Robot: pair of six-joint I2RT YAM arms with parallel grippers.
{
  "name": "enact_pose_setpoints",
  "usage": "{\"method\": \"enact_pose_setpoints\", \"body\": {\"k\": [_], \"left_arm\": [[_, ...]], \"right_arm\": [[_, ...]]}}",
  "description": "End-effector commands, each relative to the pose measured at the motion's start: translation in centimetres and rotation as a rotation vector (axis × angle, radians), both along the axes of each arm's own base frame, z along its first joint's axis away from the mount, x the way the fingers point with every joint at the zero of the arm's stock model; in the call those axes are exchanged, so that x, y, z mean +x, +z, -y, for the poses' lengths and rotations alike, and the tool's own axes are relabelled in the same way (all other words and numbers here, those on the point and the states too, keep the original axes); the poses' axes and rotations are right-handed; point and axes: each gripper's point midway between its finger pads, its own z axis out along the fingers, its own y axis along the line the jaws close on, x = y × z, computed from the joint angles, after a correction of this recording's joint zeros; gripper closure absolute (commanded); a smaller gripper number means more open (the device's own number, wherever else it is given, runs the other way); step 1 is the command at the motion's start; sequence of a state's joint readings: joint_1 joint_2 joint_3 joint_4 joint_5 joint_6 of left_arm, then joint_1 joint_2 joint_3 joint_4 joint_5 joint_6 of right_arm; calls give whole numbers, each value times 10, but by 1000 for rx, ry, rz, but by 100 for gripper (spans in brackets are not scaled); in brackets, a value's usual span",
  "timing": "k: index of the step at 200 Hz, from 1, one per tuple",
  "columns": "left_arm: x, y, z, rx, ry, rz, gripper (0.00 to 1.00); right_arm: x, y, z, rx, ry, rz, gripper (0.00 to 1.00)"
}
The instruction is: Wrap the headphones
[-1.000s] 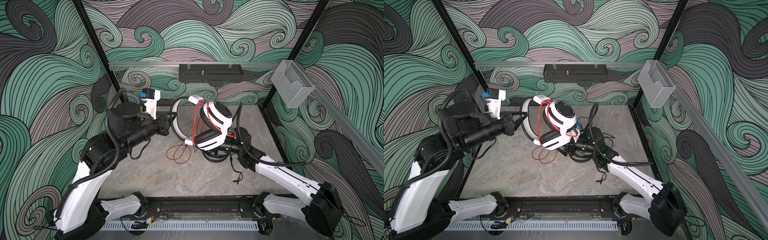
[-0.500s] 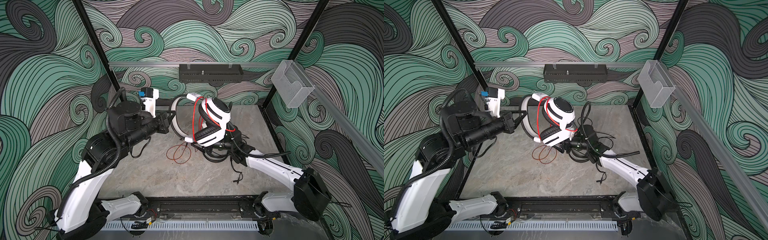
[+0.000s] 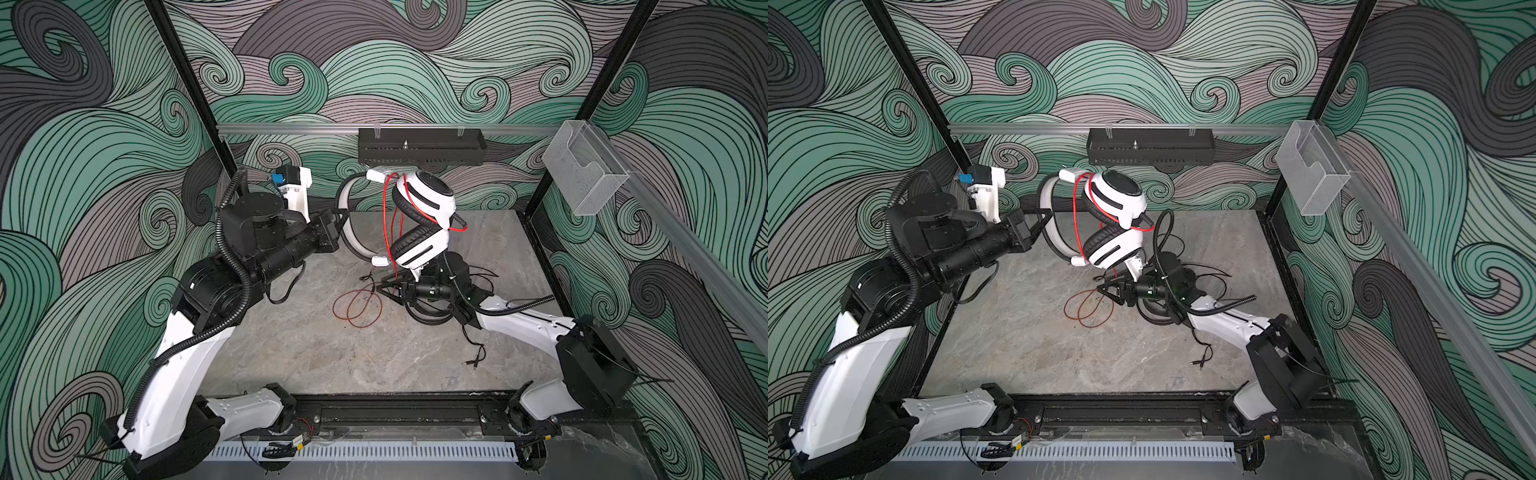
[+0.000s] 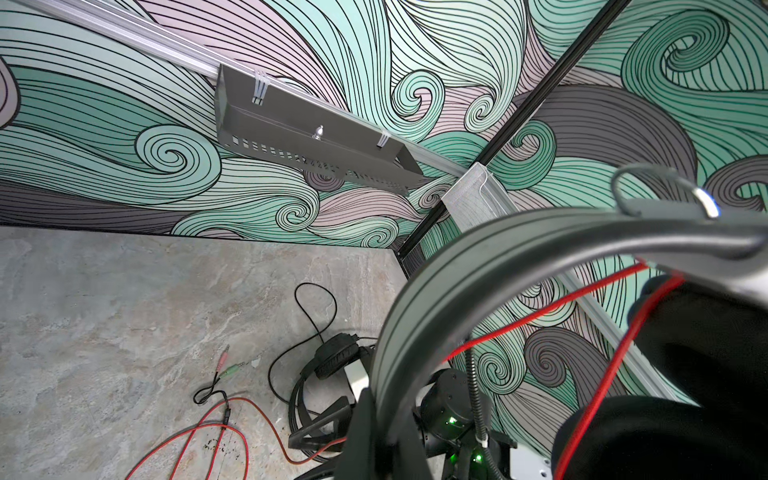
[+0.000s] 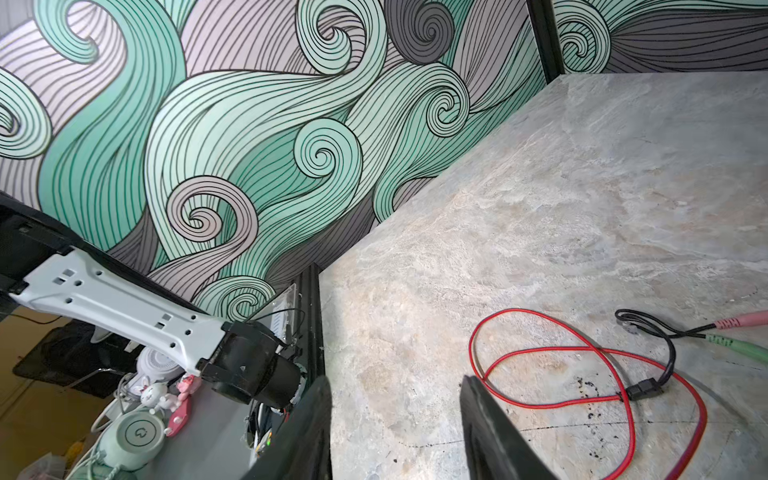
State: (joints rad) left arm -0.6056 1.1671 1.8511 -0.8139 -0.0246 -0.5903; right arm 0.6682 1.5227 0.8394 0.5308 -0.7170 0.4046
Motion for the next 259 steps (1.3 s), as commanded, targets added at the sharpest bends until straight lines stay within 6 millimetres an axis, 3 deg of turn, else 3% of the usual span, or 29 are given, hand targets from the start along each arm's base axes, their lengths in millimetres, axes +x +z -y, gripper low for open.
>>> {"method": "enact_pose_setpoints", "body": {"k": [1,36,63,97,138,165,208,233,259], "left_arm": [[-9,48,-9,-167,8,103,100],[-5,46,-28,-201,70,93,100],[2,43,-41,-240,119,77,100],[18,29,-70,-297,287,49,100],[40,9,-97,-287,485,43,100],[56,-8,-109,-148,577,50,100],[76,-57,-109,202,603,23,100],[75,-87,-104,465,598,17,100],[68,-118,-92,741,508,6,100]], "right_arm": [[6,14,-7,48,14,30,57],[-1,7,-6,5,34,27,86],[-14,-9,1,-110,22,55,100],[-35,-26,21,-308,-15,105,100],[-74,-23,42,-524,7,236,100],[-98,-10,52,-650,46,345,100],[-111,28,54,-776,87,535,100],[-107,52,52,-848,92,648,100],[-91,75,57,-934,54,751,100]]}}
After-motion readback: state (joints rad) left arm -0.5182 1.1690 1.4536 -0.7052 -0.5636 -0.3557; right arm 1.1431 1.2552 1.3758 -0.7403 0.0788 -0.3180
